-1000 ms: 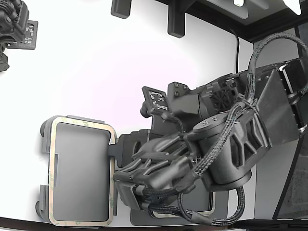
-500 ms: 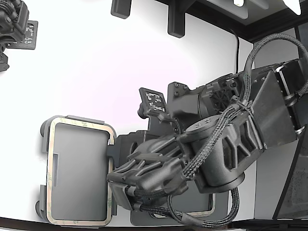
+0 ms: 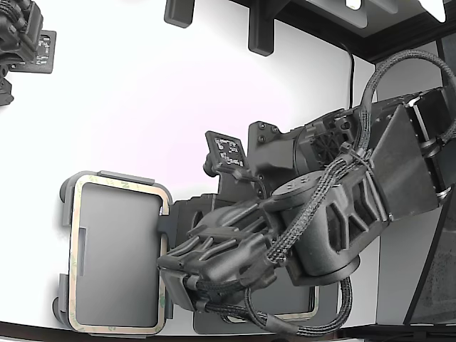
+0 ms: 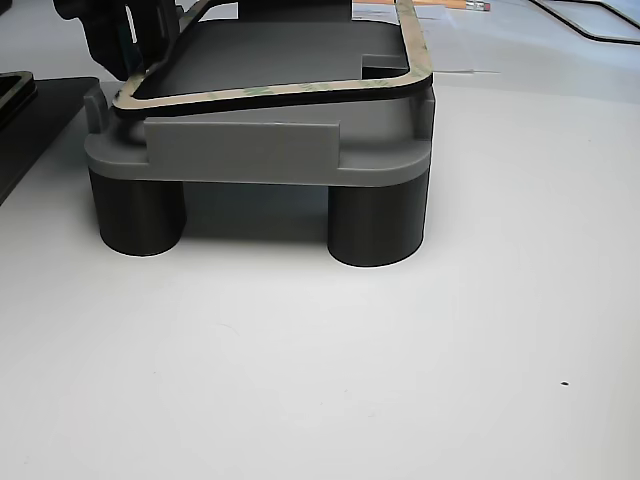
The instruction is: Move top rectangular frame to the holder.
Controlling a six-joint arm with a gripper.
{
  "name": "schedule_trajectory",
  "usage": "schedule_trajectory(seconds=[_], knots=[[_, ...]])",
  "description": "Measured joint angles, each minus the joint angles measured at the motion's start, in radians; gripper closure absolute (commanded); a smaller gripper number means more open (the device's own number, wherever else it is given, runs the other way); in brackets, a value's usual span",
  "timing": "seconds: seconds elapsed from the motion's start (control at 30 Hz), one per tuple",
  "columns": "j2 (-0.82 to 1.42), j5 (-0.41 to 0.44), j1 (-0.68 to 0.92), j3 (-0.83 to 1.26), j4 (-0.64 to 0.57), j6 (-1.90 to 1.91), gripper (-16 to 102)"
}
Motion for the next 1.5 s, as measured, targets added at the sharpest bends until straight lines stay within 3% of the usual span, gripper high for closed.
schedule_trajectory(seconds=[0.93, 1.03, 1.07, 1.1, 1.13, 1.37, 1.5], knots=[[0.000, -0.014, 0.000, 0.031, -0.009, 0.015, 93], [0.000, -0.005, 0.000, 0.028, -0.008, 0.015, 77], [0.000, -0.002, 0.000, 0.023, -0.006, 0.011, 52], [0.000, 0.000, 0.000, 0.017, -0.005, 0.009, 13], [0.000, 0.002, 0.000, 0.012, -0.003, 0.005, -10], [0.000, 0.049, 0.006, -0.051, 0.000, -0.043, -14], [0.040, 0.129, 0.021, -0.091, -0.015, -0.135, -14]])
